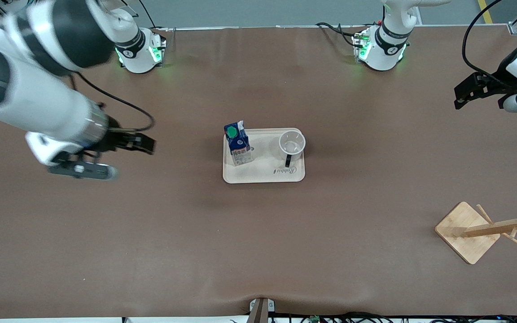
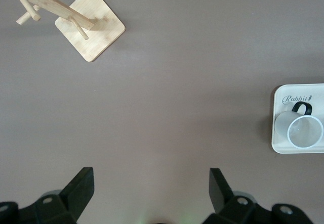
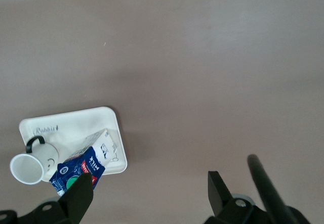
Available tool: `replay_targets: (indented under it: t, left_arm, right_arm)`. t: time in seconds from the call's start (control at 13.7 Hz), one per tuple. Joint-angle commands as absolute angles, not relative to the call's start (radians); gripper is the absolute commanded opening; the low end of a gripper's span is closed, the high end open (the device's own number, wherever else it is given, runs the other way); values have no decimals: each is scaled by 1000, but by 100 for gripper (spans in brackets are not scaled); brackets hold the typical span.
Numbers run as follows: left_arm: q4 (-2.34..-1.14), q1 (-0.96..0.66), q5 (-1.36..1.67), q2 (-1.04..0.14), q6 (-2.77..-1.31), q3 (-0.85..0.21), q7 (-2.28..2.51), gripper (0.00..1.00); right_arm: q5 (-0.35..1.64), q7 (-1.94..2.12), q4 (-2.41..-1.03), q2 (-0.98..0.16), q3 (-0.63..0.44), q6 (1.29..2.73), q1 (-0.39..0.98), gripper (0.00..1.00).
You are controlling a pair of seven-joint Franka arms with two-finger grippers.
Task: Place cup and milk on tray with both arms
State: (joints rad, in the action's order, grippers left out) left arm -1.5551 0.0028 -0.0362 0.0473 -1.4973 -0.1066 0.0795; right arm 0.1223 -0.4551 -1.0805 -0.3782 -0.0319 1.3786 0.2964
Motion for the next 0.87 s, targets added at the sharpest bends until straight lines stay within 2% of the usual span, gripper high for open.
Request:
replay_targets:
  t: [0.0,0.29,0.44,0.58,0.8]
  left_arm:
    - [-1537,0,-34,31,-1502,-104,86,100]
    - [-1525,8,-34,15,-1502,-103,87,100]
    - [-1525,6,-35,15,-1500,-101,89,100]
    - [-1525,8,-37,18,-1499,-101,86,100]
    - [-1526,8,-37,20,-1496,-100,86,100]
  right_arm:
    - [112,-434,-1104,-295,-21,1301,217,100]
    - [-64,-258,-1109,-206,-21,1220,187,100]
    - [-84,-186,-1118,-175,-25,1189,132,100]
    - [-68,-51,-1191,-108,-23,1189,53,100]
    - [-64,-17,-1355,-13,-26,1256,28,100]
